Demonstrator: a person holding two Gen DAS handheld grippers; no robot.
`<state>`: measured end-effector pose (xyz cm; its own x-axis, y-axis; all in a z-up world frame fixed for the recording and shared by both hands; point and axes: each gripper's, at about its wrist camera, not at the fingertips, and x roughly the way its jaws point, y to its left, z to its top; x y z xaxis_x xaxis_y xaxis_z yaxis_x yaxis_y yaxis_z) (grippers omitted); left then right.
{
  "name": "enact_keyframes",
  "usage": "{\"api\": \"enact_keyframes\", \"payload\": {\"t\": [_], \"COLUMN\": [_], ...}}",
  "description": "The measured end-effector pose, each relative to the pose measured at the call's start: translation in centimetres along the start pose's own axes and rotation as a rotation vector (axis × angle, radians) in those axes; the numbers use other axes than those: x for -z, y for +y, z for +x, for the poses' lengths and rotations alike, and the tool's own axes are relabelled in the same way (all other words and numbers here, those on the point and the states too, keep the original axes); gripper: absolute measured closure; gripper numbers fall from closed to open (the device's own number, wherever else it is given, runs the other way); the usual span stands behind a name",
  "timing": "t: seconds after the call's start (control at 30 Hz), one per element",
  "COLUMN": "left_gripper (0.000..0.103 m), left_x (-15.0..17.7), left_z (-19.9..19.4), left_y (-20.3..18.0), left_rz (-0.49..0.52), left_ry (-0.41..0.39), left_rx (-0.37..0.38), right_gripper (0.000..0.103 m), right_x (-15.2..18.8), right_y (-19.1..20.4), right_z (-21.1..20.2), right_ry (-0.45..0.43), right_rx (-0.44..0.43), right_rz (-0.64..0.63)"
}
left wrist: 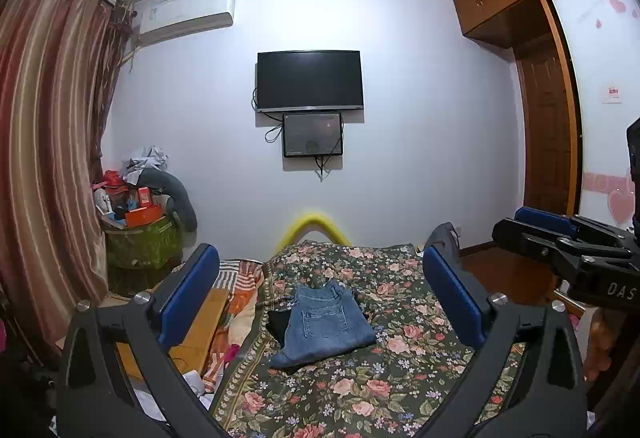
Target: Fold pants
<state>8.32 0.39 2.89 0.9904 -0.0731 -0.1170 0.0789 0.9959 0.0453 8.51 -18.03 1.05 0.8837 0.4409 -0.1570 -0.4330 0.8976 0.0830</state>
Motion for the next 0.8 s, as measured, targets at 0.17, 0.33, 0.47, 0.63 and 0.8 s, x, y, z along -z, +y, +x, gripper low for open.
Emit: {"api": "enact_keyframes", "payload": {"t": [0.17, 0.33, 0.47, 0.63, 0.8], "left_gripper": [0.001, 0.001, 0.000, 0.000, 0.000], "left_x": [0.6, 1.0, 1.1, 1.4, 1.6], "left_z": [0.4, 0.2, 0.0, 0.0, 0.3], "left_y": [0.7, 0.8, 0.7, 0.8, 0.9], "left_rz": [-0.027, -0.039, -0.037, -0.042, -0.048], "left_ry": [0.024, 0.028, 0.028, 0.033, 0.040], "left_rx": [0.004, 0.008, 0.008, 0.010, 0.013], "right_gripper": [0.013, 0.000, 0.000, 0.000, 0.000], "right_x": [0.3, 1.0, 1.0, 1.2, 1.6], "right_y": [-0.1, 0.7, 0.9, 0.9, 0.8], "right_z": [0.2, 0.0, 0.2, 0.2, -0.2], "right_ry": [-0.002, 0.003, 0.012, 0.015, 0.015], "right_rx": [0.054, 0.076, 0.071, 0.069, 0.076], "right_rz": [-0.005, -0.033, -0.037, -0.035, -0.025]}}
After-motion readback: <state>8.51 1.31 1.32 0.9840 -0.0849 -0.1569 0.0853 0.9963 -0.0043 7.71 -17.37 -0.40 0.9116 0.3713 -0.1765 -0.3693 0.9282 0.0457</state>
